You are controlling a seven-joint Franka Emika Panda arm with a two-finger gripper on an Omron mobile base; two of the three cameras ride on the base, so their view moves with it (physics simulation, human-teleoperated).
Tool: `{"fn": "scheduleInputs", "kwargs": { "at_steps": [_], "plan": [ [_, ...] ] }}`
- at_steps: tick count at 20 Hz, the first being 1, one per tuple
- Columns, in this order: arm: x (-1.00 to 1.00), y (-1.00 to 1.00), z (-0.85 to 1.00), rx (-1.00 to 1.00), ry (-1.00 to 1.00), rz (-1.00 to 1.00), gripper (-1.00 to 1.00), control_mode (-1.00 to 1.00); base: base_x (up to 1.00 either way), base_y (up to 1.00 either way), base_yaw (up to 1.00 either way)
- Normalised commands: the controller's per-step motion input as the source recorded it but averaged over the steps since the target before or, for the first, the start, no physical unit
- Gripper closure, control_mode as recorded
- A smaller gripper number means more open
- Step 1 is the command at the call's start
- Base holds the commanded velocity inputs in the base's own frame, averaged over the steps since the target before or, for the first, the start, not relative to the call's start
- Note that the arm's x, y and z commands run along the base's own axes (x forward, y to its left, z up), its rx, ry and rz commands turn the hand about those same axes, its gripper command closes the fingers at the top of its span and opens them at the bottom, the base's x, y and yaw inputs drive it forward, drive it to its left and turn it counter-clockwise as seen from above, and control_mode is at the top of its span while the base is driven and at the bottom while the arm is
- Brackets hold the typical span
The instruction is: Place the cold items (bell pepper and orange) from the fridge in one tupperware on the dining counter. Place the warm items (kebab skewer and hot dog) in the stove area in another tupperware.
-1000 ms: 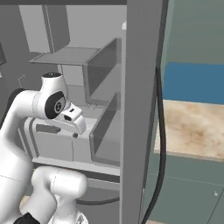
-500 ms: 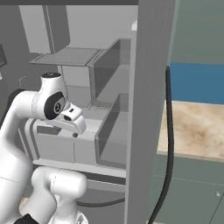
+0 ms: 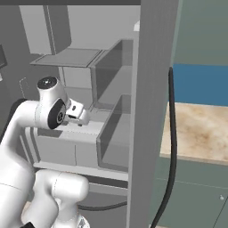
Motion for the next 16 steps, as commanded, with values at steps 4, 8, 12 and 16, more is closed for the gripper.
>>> {"fn": "scheduleInputs", "kwargs": {
  "at_steps": [4, 8, 12, 16],
  "plan": [
    [0.73, 0.03, 0.38, -0.08, -0.21, 0.15, -1.00, -1.00, 0.00, 0.00, 0.00],
    [1.00, -0.01, 0.32, -0.05, 0.17, 0.04, -1.00, -1.00, 0.00, 0.00, 0.00],
    [0.76, -0.08, 0.00, 0.00, 0.20, -0.02, -1.00, -1.00, 0.00, 0.00, 0.00],
    [0.74, -0.01, -0.44, 0.00, -0.19, -0.07, -1.00, -1.00, 0.00, 0.00, 0.00]
  ]
}}
